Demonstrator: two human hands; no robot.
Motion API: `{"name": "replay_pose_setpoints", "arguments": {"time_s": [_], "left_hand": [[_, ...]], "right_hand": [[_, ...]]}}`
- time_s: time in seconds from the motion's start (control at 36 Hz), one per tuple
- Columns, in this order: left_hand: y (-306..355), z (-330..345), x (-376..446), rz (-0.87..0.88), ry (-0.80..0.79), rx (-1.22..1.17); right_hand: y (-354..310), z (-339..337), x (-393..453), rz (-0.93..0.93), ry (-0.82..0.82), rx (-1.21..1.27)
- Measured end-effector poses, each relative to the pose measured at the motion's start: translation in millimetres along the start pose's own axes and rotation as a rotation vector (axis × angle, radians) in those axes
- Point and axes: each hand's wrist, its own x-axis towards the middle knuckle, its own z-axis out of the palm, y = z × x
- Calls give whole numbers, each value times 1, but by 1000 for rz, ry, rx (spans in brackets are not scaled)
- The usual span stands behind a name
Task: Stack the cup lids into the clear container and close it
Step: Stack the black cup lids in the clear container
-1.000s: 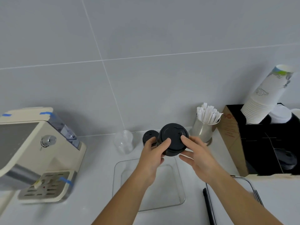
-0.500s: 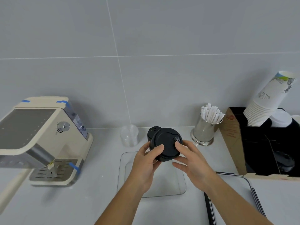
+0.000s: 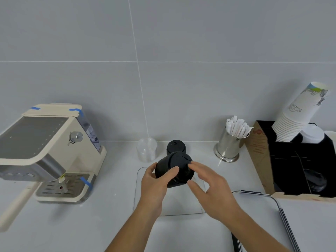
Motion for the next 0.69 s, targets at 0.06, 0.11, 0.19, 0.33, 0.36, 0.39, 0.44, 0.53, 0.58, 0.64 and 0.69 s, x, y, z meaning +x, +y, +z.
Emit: {"name": "replay_pose_setpoints", "arguments": {"time_s": [0.06, 0.11, 0.19, 0.33, 0.36, 0.39, 0.44, 0.53, 0.58, 0.64, 0.69], "left_hand": [[-1, 0, -1, 14, -7, 26], [-2, 0, -2, 26, -22, 40], [-6, -1, 0, 14, -35, 28], [-14, -6, 4, -19, -44, 37], [-16, -6, 4, -17, -41, 47], [-18, -7, 6, -17, -34, 55], [-21, -7, 9, -26, -23, 66], [-26, -8, 12, -47, -23, 80], [-29, -7, 15, -67, -16, 92], [-31, -6, 17, -98, -12, 93], [-34, -4, 21, -132, -20, 94]], "right_hand": [[2, 5, -1, 1, -24, 1], [5, 9, -2, 9, -19, -6], [8, 12, -3, 68, -8, 3], [12, 18, -2, 163, -33, -1], [12, 19, -2, 175, -47, -6], [13, 21, -2, 191, -64, -9], [15, 25, -1, 217, -87, -10], [18, 29, -1, 260, -106, -7], [23, 32, 0, 284, -121, -10], [30, 36, 0, 294, -129, -23], [36, 38, 2, 331, -128, -9]]}}
